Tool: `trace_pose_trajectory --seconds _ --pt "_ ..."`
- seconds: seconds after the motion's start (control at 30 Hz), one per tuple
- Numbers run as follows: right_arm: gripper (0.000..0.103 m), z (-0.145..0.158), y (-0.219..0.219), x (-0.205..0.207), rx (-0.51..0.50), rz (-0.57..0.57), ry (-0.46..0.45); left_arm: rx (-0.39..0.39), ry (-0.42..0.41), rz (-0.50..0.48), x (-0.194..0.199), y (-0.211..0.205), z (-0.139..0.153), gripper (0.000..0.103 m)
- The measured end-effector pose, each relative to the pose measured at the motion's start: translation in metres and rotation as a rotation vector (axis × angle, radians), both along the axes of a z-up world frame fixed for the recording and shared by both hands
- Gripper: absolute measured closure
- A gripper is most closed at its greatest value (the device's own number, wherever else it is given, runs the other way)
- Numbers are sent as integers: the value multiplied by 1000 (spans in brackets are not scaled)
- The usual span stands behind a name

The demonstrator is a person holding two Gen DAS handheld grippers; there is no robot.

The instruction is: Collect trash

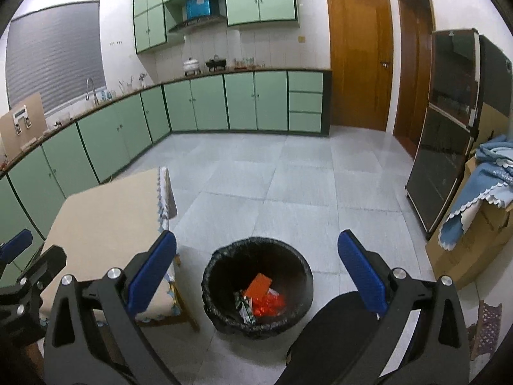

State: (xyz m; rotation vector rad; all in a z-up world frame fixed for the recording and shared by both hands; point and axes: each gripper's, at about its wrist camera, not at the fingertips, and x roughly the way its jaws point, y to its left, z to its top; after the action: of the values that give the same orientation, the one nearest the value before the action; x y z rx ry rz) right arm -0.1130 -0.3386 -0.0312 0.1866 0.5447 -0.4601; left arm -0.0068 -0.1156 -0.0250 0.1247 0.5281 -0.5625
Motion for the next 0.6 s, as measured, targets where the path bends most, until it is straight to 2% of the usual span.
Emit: trace_pose_trajectory --seconds 0.13,0.33,0.6 --pt "5 6 3 -3 -11 9 -29 -17 -7 8 -4 2 7 6" --pt "5 11 5 -8 -13 29 -57 21 -78 69 -19 3 20 6" --pt "5 21 11 -11 -49 17 -85 -7 -65 67 -25 9 26 6"
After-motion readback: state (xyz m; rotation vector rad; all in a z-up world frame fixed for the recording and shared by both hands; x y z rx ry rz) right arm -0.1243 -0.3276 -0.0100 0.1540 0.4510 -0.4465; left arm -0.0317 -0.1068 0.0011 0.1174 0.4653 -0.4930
